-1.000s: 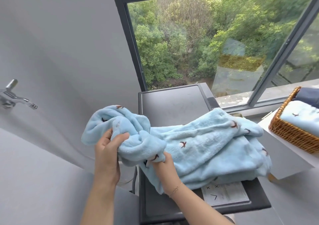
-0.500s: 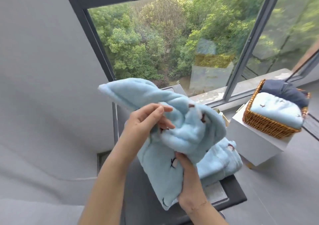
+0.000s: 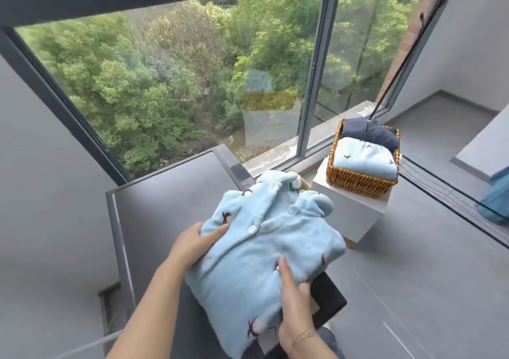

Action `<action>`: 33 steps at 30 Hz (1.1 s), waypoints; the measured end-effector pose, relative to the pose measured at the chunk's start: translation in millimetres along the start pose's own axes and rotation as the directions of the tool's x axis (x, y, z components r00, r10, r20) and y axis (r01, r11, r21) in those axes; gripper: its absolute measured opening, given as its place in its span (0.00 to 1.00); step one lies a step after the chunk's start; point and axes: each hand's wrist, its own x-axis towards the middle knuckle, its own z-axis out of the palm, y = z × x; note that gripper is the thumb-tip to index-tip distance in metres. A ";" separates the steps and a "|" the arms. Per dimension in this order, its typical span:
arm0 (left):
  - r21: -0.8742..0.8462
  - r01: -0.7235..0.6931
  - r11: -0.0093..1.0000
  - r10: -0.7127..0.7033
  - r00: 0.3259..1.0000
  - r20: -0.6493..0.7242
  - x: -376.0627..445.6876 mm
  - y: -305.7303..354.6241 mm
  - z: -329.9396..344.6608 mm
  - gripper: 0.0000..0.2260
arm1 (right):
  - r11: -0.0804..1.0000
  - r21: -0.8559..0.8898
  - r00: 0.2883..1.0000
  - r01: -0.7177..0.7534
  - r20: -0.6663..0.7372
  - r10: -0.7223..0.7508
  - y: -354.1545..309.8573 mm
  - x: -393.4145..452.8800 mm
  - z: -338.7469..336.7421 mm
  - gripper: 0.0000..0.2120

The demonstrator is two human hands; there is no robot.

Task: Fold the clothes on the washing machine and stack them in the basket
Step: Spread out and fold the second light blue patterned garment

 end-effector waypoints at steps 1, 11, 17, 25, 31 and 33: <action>-0.010 -0.001 1.000 0.001 1.000 0.004 -3.4 -0.6 0.0 0.26 | 1.000 -0.025 1.000 -0.015 0.025 0.016 -3.0 4.7 2.5 0.15; -0.308 0.345 0.887 -0.195 0.883 0.426 -59.3 -68.8 -23.4 0.27 | 0.785 -0.600 0.897 0.153 0.418 0.145 -72.0 105.0 38.2 0.12; -0.802 0.077 0.592 -0.105 0.994 0.018 -47.5 -87.8 -4.0 0.28 | 0.702 -0.671 0.872 0.238 0.465 0.149 -80.7 100.3 61.2 0.15; -0.997 0.012 0.078 -0.021 1.000 0.010 -49.8 -38.5 9.9 0.17 | 0.530 -0.699 0.811 0.480 0.584 0.036 -65.0 104.9 92.8 0.10; -0.964 -0.266 -0.025 -0.188 0.948 -0.257 -63.0 -42.8 -0.2 0.10 | 0.680 -0.578 0.702 0.451 0.700 0.130 -68.3 120.1 95.0 0.13; -0.935 -0.337 0.107 -0.436 0.830 -0.349 -66.0 -48.0 3.1 0.04 | 0.612 -0.626 0.691 0.484 0.702 0.172 -59.7 124.8 100.6 0.11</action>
